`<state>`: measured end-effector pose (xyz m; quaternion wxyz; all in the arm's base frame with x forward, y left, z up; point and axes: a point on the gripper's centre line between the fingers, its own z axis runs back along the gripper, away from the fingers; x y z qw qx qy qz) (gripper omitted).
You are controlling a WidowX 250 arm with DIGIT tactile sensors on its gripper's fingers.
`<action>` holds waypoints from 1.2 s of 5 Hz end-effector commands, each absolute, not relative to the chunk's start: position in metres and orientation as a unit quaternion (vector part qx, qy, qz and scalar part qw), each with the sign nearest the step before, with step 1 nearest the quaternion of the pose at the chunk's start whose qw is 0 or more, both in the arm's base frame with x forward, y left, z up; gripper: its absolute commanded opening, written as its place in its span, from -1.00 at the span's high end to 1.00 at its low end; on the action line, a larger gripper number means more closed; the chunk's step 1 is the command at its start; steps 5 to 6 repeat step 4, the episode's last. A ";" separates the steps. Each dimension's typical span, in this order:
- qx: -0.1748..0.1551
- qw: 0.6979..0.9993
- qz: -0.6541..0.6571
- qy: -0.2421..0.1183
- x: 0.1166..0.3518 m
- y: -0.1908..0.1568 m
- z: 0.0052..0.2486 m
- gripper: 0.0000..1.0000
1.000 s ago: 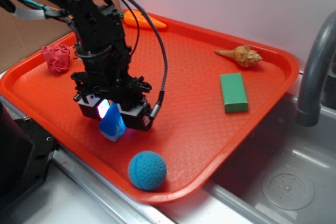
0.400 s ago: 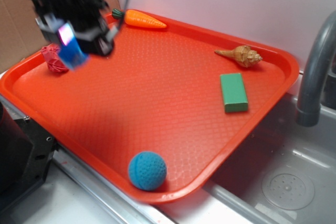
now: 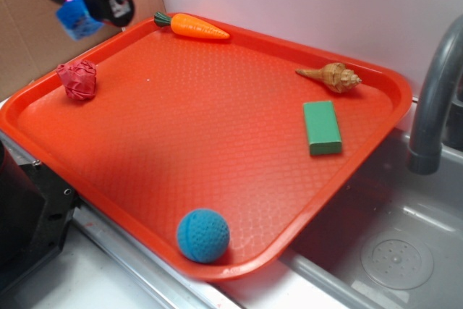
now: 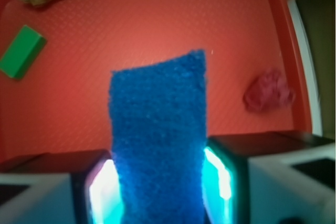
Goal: Grab the blue sponge.
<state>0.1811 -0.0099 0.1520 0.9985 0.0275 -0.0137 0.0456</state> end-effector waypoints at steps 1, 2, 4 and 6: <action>0.038 0.997 0.037 -0.055 0.206 0.017 0.179 1.00; 0.044 0.996 0.041 -0.070 0.198 0.019 0.196 1.00; 0.027 0.996 0.051 -0.074 0.191 0.015 0.202 1.00; 0.027 0.996 0.051 -0.074 0.191 0.015 0.202 1.00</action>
